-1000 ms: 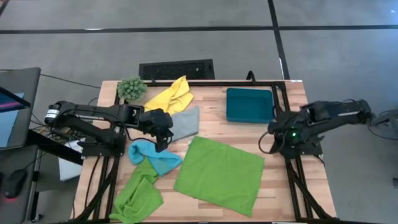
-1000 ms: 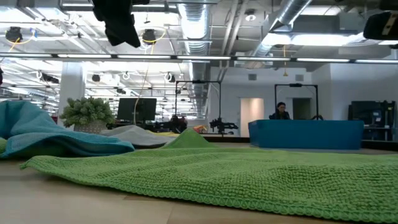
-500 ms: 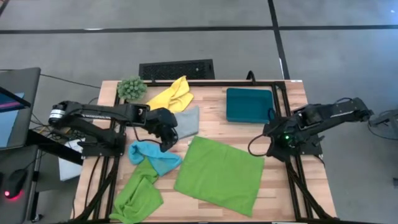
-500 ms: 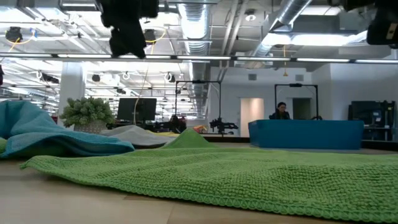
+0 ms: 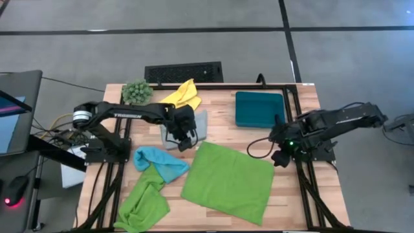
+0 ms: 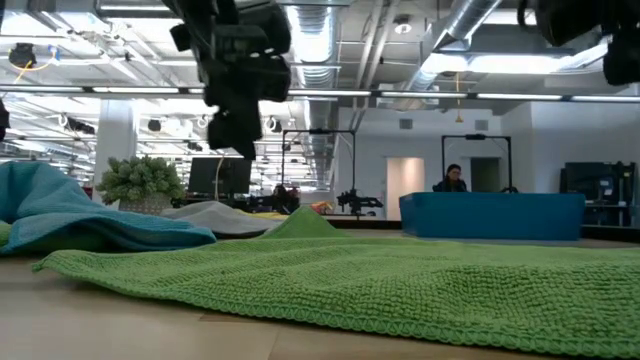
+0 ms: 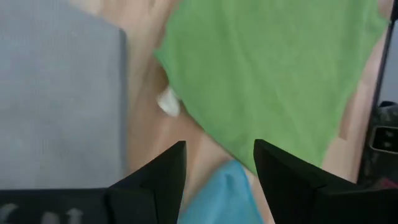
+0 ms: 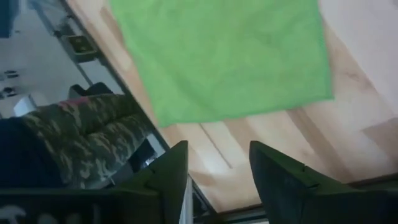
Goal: Fold microfiber towels
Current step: Fold the right green microfiber cloth
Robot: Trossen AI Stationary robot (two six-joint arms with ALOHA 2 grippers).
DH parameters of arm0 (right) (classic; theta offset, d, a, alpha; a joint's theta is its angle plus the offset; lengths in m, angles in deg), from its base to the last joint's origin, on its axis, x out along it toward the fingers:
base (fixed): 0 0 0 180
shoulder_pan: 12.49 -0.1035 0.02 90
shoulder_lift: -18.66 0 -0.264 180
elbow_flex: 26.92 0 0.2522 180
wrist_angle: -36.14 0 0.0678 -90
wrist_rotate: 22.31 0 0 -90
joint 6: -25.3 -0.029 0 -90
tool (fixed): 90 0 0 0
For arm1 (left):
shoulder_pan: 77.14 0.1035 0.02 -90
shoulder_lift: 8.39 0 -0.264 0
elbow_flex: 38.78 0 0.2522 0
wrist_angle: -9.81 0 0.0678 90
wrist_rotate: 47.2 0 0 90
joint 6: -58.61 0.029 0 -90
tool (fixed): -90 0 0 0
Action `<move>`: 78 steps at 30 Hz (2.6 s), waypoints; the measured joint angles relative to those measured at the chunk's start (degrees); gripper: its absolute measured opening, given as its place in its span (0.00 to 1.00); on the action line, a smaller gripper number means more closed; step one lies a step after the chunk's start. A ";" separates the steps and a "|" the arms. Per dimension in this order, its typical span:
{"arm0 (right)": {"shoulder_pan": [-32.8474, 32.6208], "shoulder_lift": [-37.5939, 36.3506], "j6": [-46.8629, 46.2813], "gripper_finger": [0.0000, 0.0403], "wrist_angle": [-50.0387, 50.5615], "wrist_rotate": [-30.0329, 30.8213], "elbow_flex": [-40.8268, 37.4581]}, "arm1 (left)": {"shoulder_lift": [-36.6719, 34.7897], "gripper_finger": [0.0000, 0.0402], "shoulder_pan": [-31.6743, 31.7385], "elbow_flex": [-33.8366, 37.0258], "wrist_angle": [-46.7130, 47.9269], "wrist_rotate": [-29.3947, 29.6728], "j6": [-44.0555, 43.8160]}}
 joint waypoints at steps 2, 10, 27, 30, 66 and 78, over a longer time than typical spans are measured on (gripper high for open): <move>1.16 0.07 0.98 0.46 -0.06 -2.01 -1.93 | 1.07 0.45 1.31 -1.37 0.18 -0.05 2.43; 4.70 -0.24 1.43 0.36 -1.81 -2.75 -6.88 | 9.09 0.45 4.66 -6.75 0.58 -5.65 9.48; 4.65 -0.27 1.46 0.32 -3.43 -2.23 -6.95 | 19.46 0.45 4.71 -10.72 -0.95 -8.31 17.79; 4.65 -0.27 1.50 0.32 -3.55 -2.23 -6.95 | 19.41 0.45 4.21 -10.74 -1.04 -6.12 17.40; 4.65 -0.29 1.50 0.32 -3.57 -1.75 -6.95 | 21.24 0.10 1.71 -10.67 -4.55 -2.34 15.64; 4.65 -0.29 2.12 0.32 -4.01 -1.07 -9.19 | 21.24 0.01 1.71 -10.67 -2.73 -1.88 15.30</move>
